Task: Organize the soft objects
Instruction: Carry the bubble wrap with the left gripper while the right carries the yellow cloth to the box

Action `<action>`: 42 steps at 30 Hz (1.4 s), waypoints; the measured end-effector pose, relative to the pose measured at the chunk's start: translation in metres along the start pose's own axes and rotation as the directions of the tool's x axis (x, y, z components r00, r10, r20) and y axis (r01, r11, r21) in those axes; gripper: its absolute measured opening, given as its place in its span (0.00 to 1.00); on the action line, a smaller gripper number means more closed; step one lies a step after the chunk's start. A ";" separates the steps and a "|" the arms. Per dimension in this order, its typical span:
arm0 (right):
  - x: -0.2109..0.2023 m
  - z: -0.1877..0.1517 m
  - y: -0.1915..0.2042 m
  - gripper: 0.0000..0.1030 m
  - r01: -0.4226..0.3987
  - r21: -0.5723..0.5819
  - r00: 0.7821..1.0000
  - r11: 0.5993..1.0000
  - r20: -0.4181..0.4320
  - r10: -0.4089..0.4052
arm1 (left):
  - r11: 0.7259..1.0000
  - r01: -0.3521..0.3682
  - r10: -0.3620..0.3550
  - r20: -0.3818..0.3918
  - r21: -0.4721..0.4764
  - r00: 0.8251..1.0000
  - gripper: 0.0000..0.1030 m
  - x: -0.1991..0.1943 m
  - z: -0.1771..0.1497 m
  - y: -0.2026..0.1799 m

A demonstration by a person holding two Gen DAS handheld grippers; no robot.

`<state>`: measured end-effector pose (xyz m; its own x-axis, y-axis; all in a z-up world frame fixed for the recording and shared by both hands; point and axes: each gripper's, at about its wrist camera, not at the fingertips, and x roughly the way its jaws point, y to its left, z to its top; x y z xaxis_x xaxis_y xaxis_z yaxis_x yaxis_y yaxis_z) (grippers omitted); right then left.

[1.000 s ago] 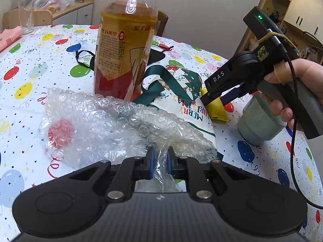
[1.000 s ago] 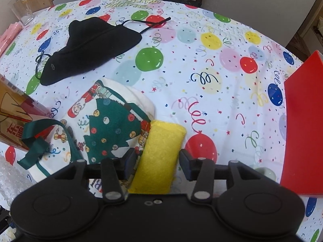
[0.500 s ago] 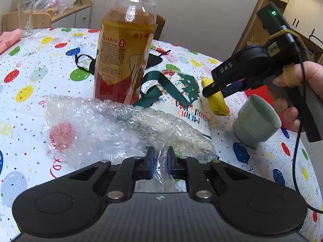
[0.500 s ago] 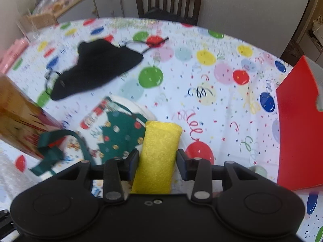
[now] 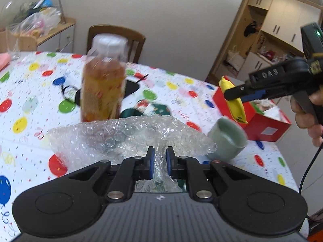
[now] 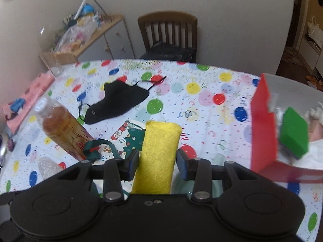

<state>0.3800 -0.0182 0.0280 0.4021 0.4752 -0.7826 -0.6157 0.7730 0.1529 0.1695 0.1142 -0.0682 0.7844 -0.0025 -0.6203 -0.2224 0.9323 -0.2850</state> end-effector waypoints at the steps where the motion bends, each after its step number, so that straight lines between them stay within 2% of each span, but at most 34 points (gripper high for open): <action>1: -0.009 -0.002 -0.004 0.38 -0.001 0.007 1.000 1.000 0.011 0.001 | 1.000 0.014 -0.014 0.000 0.006 1.000 0.12 -0.002 0.004 -0.005; 11: -0.082 -0.020 -0.050 0.38 0.022 0.062 0.993 0.998 0.112 -0.029 | 0.983 0.119 -0.122 0.013 0.139 0.992 0.12 -0.003 0.030 -0.074; 20: -0.110 -0.032 -0.112 0.38 0.044 0.091 0.988 0.995 0.144 -0.057 | 0.956 0.150 -0.158 0.010 0.251 0.987 0.12 0.013 0.053 -0.159; 27: -0.127 -0.041 -0.174 0.38 0.064 0.117 0.984 0.991 0.159 -0.082 | 0.925 0.176 -0.188 0.003 0.336 0.982 0.12 0.042 0.068 -0.233; 36: -0.134 -0.051 -0.257 0.38 0.105 0.167 0.978 0.980 0.161 -0.132 | 0.923 0.242 -0.240 -0.044 0.301 0.970 0.12 0.103 0.095 -0.301; 40: -0.130 -0.053 -0.286 0.38 0.115 0.183 0.977 0.976 0.157 -0.144 | 0.922 0.299 -0.291 -0.069 0.246 0.954 0.12 0.133 0.109 -0.321; 42: -0.127 -0.051 -0.298 0.38 0.119 0.189 0.976 0.975 0.156 -0.149 | 0.920 0.340 -0.330 -0.081 0.196 0.940 0.12 0.149 0.117 -0.325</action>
<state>0.4778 -0.3304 0.0504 0.5902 0.4143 -0.6928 -0.4241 0.8894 0.1706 0.4260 -0.1473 0.0175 0.7642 -0.3396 -0.5484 0.1757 0.9276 -0.3296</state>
